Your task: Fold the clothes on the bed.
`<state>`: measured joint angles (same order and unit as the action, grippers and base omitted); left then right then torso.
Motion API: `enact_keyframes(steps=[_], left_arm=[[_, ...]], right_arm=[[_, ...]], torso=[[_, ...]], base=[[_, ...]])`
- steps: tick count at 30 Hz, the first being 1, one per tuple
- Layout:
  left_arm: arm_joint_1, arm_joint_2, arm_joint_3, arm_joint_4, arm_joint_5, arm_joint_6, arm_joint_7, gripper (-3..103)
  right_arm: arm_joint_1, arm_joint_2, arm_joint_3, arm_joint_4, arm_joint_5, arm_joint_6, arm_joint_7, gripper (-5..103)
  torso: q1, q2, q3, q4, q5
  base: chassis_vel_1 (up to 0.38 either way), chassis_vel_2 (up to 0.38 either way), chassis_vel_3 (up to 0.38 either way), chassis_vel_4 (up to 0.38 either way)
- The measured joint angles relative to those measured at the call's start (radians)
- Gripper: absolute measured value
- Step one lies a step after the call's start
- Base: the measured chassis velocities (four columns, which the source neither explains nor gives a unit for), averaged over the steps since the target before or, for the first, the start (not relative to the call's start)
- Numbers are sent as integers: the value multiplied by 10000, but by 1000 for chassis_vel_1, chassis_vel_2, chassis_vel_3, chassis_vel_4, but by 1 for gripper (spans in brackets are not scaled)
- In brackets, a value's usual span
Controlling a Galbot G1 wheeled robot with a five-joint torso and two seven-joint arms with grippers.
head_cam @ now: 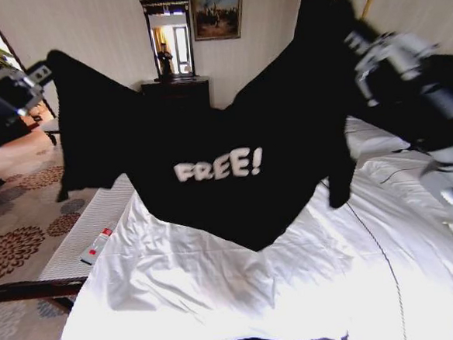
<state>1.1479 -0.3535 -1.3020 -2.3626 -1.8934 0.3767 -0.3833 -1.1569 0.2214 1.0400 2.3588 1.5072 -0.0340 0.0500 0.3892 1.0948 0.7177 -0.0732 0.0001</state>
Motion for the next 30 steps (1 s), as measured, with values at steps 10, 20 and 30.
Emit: enact_keyframes(steps=[10, 20, 30], left_arm=[[-4644, -453, 7076, 2683, 1989, 346, 484, 0], [-8178, -1676, 9760, 3838, 2300, 398, 339, 0], [-6186, -821, 7493, 2433, 1823, 376, 379, 0]], right_arm=[[-314, -698, -1097, -1197, -251, -541, -61, 1], [-88, -1128, -940, -2027, -626, -195, -225, 1], [310, -641, -463, -1222, -321, 3, 89, 1]], torso=[[0, 0, 0, -3, -6], [3, -2, 0, -3, 1], [0, -1, -3, 0, -2]], base=[[0, 0, 0, 0], [0, 0, 0, 0], [0, 0, 0, 0]])
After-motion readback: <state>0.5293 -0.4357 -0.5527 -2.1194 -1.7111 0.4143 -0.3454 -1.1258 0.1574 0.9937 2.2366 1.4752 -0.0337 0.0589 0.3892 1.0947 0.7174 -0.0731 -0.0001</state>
